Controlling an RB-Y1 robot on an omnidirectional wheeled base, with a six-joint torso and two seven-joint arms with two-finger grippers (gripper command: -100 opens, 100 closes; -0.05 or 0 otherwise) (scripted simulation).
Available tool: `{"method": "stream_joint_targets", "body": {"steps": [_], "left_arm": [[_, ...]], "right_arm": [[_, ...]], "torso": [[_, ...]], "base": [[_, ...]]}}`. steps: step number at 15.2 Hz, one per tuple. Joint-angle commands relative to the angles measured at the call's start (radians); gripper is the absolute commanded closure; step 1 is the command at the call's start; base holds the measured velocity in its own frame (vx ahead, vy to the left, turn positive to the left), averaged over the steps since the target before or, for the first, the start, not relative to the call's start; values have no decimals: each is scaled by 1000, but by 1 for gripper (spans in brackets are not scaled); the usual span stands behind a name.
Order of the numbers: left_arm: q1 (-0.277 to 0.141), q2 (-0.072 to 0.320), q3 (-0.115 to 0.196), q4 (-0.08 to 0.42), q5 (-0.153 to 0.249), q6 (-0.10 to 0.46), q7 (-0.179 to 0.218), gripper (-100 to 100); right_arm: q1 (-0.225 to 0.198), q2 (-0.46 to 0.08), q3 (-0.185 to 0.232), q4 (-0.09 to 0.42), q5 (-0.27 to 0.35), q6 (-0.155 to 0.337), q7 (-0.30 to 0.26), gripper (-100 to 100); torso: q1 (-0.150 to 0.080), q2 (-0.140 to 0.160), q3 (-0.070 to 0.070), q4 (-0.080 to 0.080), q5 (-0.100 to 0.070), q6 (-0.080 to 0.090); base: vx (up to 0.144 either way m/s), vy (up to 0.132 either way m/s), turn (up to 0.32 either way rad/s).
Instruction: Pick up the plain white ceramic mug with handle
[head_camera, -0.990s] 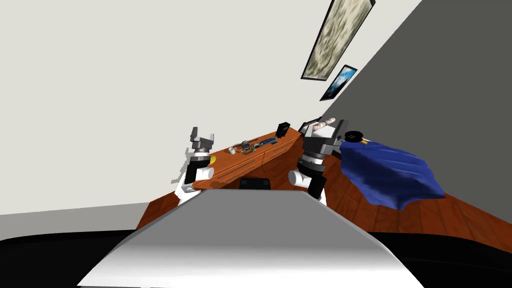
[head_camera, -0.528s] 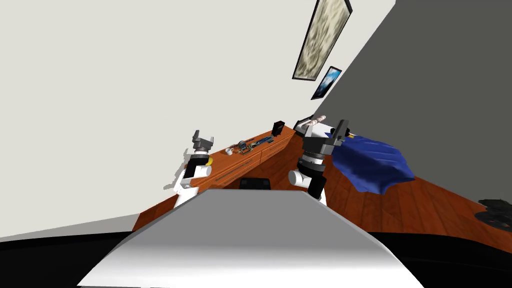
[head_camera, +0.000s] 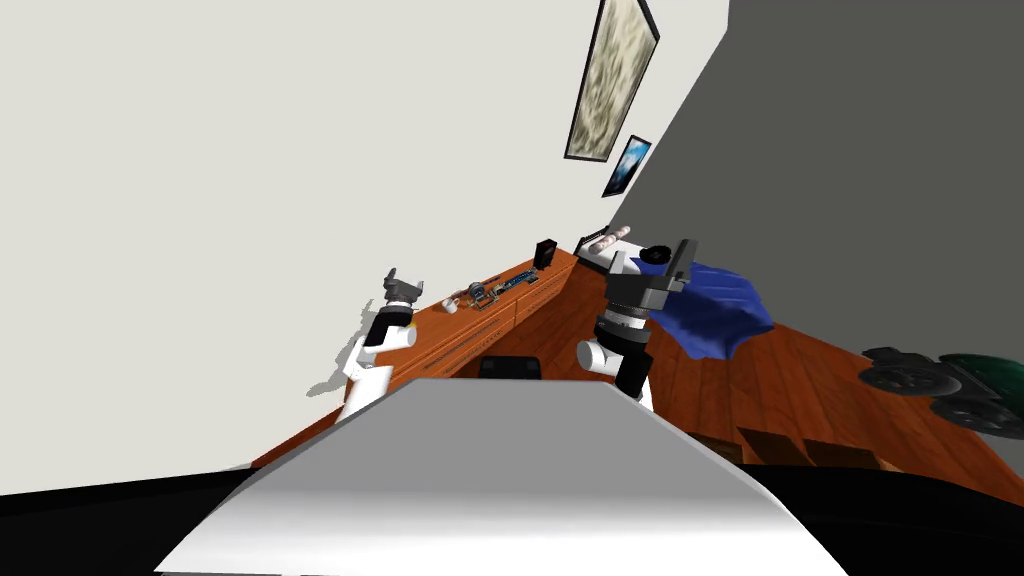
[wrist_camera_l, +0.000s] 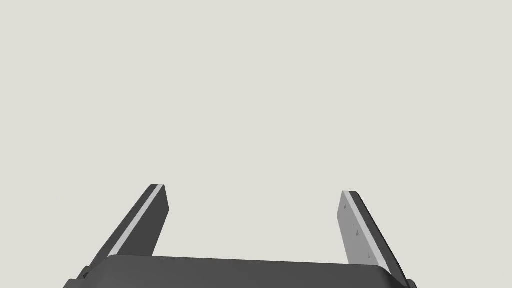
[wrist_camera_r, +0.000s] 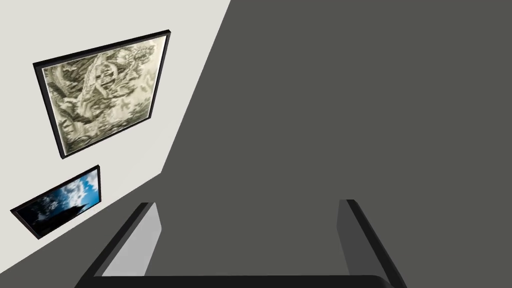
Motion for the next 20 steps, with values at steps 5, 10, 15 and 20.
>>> {"method": "stream_joint_targets", "body": {"steps": [5, 10, 15, 20], "left_arm": [[-34, 36, 63, 109, 16, 120, 108, -100], [-81, 65, 123, 218, 26, 229, 200, -100], [-130, 94, 183, 314, 36, 328, 285, -100], [-155, 108, 214, 413, 40, 393, 332, -100]], "right_arm": [[0, 0, 0, 0, 0, 0, 0, 0], [0, 0, 0, 0, 0, 0, 0, 0], [0, 0, 0, 0, 0, 0, 0, 0], [0, 0, 0, 0, 0, 0, 0, 0]], "torso": [[0, 0, 0, 0, 0, 0], [1, -1, 0, 0, 0, 1], [1, -1, -1, 0, 0, 0], [2, -2, -1, 0, 0, 0]], "base": [[-21, 6, -192], [-13, 13, -174], [-7, 16, -161], [-4, 25, -148]]}}
